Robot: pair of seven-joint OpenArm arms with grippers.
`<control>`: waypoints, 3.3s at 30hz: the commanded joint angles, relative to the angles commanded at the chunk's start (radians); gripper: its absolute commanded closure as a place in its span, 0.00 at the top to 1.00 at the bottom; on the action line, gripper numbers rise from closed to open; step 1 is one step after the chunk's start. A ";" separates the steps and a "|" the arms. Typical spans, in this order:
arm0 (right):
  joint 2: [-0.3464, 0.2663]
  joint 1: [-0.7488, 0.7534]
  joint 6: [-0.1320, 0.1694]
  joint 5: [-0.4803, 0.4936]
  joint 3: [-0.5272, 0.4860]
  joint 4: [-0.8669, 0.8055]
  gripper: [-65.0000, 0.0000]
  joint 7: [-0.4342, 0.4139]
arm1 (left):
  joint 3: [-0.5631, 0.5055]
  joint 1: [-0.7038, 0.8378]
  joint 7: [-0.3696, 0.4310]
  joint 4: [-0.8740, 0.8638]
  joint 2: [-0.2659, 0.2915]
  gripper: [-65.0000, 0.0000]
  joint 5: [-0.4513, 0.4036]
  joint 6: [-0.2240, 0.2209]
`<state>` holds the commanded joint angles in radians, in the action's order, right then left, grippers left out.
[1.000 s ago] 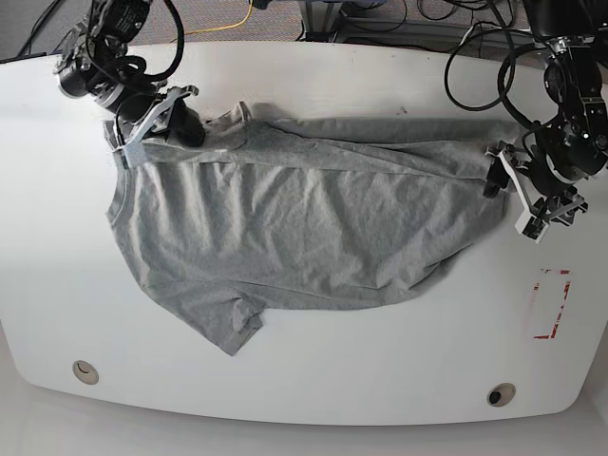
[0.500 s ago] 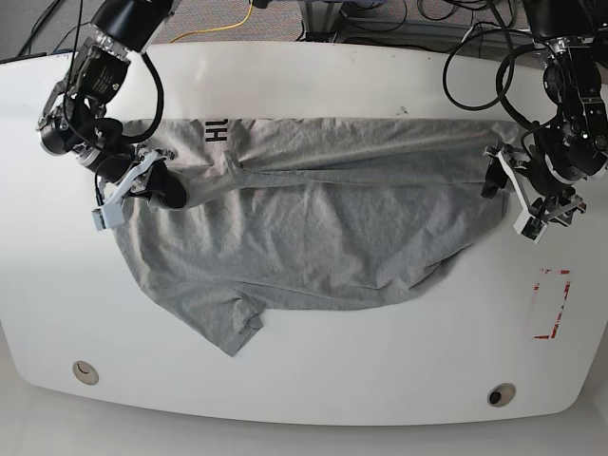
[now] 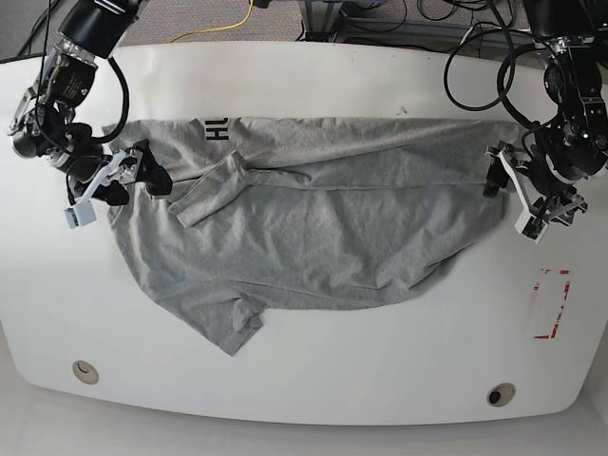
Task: Layout the t-shirt on the table in an organized manner, then fold the t-shirt properly
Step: 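Pull the shirt edge taut with the right gripper away from the left, then release with the left gripper and move it along the shirt side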
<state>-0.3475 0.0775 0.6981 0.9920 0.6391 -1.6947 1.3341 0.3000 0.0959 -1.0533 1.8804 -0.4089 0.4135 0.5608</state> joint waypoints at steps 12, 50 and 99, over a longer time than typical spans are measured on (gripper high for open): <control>-0.005 0.207 0.000 -0.215 -0.006 -0.118 1.00 -0.141 | 0.040 0.002 0.005 0.006 0.008 0.71 0.002 0.057; 0.021 0.204 0.000 -0.503 -0.003 0.161 0.05 -0.336 | 0.147 -0.155 0.005 -0.043 0.141 0.71 -0.008 -0.089; 0.025 0.258 0.000 -0.503 -0.008 0.069 0.05 -0.336 | -0.161 -0.497 0.402 -0.925 0.278 0.69 -0.006 -0.371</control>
<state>-0.3230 0.3353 0.6981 0.4887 0.6314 -1.6256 0.9981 0.1389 -0.4012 -0.6513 0.9551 -0.1312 0.4074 0.1895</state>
